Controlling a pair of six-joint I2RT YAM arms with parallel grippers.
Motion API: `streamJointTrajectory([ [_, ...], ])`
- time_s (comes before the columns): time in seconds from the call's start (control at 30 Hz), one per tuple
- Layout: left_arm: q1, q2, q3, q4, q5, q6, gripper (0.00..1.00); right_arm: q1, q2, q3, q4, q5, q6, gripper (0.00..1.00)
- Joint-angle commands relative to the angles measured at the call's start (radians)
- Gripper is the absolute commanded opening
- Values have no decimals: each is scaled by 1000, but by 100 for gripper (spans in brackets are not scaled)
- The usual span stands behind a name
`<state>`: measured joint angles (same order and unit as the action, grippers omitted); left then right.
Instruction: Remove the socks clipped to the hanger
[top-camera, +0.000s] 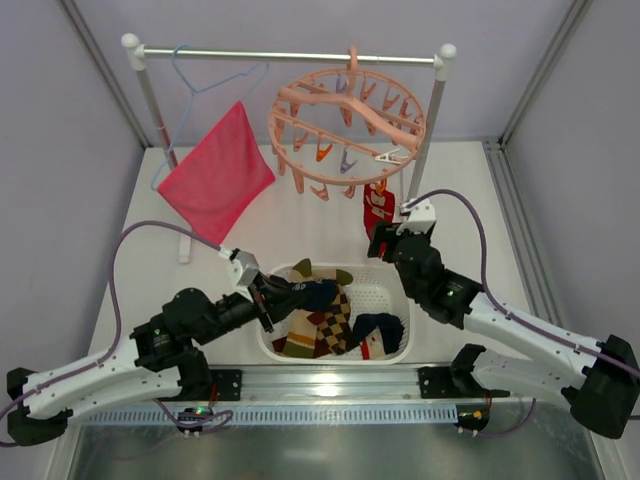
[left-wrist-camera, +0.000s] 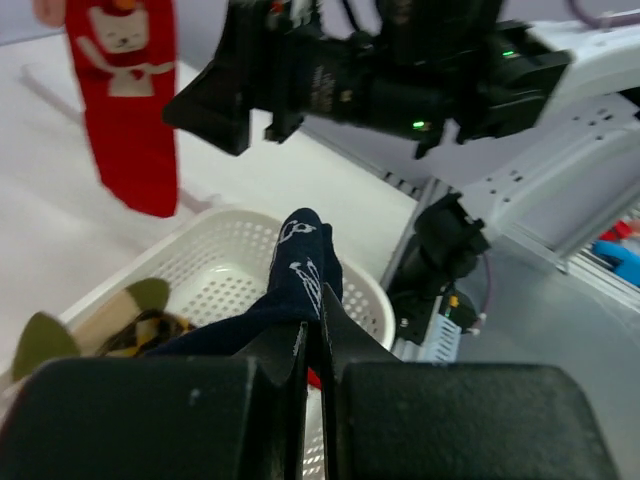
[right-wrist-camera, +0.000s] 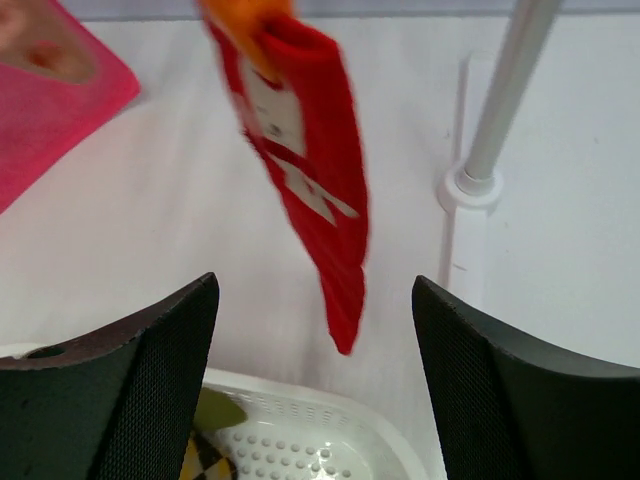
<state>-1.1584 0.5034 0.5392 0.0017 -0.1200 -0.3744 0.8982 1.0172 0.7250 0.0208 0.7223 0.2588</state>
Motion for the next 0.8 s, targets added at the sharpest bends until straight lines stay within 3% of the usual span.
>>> streamJointTrajectory([
  [0.0,-1,59,71,58,252,2,0,-132,-113,-119,22,-55,115,79],
  [0.07,-3,130,88,121,360,-11,0,-235,-202,-182,7,-102,125,79],
  [0.23,-1,283,100,260,416,-24,0,-367,-354,-277,-15,-141,128,86],
  [0.43,-1,507,143,428,519,-77,0,-510,-364,-317,-15,-247,138,88],
  [0.63,-1,642,142,469,501,-92,0,-551,-348,-334,7,-279,142,88],
  [0.77,-1,675,117,439,378,-80,0,-571,-348,-348,22,-305,143,88],
])
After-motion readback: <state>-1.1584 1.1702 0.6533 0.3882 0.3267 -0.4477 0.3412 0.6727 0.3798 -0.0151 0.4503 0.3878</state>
